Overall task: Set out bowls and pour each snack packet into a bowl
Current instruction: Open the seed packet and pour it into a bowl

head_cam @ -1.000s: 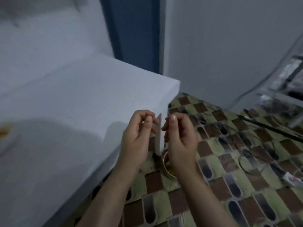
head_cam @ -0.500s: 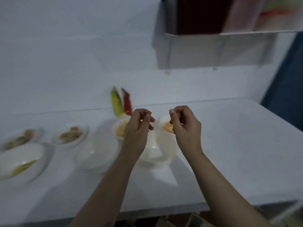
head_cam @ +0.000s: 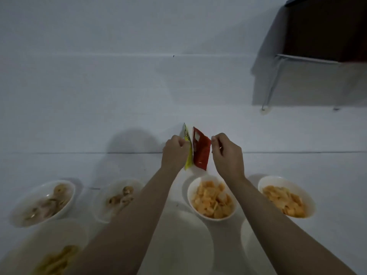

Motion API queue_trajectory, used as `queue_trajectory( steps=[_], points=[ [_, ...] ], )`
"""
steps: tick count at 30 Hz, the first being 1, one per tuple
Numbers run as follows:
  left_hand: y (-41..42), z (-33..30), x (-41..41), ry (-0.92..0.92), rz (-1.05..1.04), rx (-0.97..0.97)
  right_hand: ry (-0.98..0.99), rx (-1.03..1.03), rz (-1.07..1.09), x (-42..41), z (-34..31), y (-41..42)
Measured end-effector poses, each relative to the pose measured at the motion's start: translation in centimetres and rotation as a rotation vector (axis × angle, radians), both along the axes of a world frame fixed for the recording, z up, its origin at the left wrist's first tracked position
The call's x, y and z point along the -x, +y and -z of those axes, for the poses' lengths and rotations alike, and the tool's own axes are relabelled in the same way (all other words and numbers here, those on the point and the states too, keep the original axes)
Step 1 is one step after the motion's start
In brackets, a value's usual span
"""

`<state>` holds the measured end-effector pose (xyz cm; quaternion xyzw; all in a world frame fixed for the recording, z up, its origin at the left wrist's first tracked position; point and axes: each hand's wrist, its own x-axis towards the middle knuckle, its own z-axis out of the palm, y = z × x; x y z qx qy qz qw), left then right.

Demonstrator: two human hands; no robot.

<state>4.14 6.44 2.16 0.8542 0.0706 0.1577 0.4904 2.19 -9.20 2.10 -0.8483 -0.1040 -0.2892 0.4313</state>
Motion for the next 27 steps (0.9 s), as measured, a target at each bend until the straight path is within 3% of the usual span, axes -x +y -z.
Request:
queue_trajectory(
  steps=[4,8,11,19,23,27],
  points=[
    [0.1,-0.1,-6.7,0.135,-0.047,-0.143,0.019,0.048,0.045,-3.4,1.1,1.3],
    [0.8,0.1,-11.2,0.308,-0.131,-0.489,0.036,0.069,0.062,-6.1,2.7,2.4],
    [1.4,0.4,-13.1,0.307,-0.144,-0.676,0.02,0.093,0.062,-7.5,3.4,2.9],
    [1.7,-0.2,-12.1,0.155,-0.087,-0.721,0.02,0.057,0.067,-7.5,3.2,3.3],
    [2.1,-1.9,-8.1,0.016,-0.112,-0.646,-0.02,0.022,0.029,-5.3,1.4,3.2],
    [1.5,-5.0,-2.2,-0.18,-0.094,-0.31,-0.071,-0.062,0.005,-1.7,-1.5,2.8]
  ],
)
